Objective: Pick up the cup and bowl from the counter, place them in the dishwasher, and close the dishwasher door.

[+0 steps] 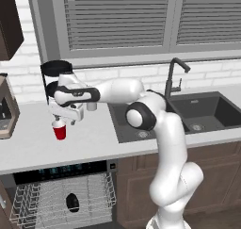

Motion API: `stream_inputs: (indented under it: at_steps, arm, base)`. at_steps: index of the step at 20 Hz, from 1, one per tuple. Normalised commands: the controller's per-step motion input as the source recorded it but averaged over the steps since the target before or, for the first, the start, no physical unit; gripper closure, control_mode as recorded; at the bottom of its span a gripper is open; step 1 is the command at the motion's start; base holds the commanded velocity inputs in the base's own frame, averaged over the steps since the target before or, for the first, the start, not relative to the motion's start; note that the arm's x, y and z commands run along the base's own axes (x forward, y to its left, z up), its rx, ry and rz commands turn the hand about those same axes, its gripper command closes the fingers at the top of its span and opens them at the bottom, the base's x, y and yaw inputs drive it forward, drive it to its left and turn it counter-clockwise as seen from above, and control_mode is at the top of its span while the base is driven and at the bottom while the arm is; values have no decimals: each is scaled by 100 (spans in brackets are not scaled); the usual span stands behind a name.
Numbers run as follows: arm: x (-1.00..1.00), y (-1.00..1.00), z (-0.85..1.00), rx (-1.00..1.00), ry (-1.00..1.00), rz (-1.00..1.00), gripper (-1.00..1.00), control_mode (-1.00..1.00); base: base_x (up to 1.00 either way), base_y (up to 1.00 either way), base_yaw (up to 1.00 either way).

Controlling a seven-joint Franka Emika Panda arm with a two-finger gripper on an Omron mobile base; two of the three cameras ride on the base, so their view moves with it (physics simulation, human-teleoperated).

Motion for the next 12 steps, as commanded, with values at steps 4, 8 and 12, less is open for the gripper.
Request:
stream_inputs:
  at_steps: [4, 8, 12]
  arm:
    - [11, 0, -2, 0, -9, 0, -100, -100]
    - [3, 7, -6, -1, -19, 0, -100, -100]
    - [0, 2, -1, -1, -10, 0, -100, -100]
  base:
    - [0, 0, 0]
    - [0, 0, 0]
    - [0, 0, 0]
